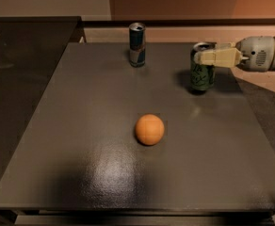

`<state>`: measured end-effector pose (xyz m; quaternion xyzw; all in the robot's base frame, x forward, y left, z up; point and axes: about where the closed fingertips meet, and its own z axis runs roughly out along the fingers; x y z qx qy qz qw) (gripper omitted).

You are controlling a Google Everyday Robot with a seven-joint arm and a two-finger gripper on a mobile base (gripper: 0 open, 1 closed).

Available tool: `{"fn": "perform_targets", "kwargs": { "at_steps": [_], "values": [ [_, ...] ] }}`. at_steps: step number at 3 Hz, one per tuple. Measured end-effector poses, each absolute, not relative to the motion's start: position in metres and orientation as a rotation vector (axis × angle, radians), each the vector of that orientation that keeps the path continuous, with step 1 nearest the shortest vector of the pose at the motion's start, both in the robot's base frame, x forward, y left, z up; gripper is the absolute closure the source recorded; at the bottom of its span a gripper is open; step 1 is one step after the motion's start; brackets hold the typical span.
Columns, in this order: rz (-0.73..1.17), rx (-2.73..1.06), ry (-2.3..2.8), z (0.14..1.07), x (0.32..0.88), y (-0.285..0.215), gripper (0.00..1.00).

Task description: Place green can upright

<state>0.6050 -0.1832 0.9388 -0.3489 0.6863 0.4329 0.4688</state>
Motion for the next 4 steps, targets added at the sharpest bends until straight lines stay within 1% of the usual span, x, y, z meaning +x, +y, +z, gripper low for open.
{"fn": "perform_targets", "kwargs": {
  "at_steps": [3,4],
  "values": [
    [1.087,-0.873,1.601,0.9259,0.6085,-0.1938,0.14],
    [1.091,-0.876,1.6,0.9262,0.6089,-0.1906,0.0]
  ]
}}
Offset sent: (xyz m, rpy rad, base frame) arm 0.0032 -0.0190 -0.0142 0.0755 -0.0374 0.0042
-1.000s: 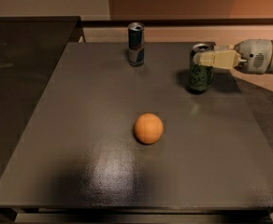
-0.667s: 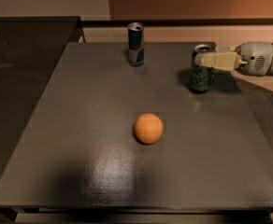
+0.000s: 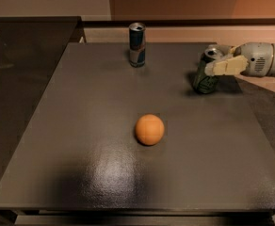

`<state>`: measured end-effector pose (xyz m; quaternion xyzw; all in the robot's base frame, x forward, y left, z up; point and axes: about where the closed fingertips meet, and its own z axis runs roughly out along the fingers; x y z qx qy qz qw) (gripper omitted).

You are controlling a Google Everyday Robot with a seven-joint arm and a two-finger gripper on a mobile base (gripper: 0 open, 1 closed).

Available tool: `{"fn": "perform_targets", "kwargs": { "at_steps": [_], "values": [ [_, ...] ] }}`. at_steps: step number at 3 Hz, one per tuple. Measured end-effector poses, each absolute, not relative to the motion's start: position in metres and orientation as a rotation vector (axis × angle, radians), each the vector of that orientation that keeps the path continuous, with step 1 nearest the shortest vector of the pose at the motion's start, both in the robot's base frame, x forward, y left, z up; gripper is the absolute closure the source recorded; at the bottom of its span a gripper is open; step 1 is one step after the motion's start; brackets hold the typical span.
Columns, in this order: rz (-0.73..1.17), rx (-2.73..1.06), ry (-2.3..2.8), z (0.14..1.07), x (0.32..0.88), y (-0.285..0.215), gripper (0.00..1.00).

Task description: Place green can upright

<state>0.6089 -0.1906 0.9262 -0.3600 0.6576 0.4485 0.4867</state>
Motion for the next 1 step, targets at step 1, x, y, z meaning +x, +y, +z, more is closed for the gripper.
{"fn": "perform_targets", "kwargs": {
  "at_steps": [1],
  "values": [
    [1.091,-0.876,1.599,0.9262,0.6089,-0.1905,0.0]
  ]
}}
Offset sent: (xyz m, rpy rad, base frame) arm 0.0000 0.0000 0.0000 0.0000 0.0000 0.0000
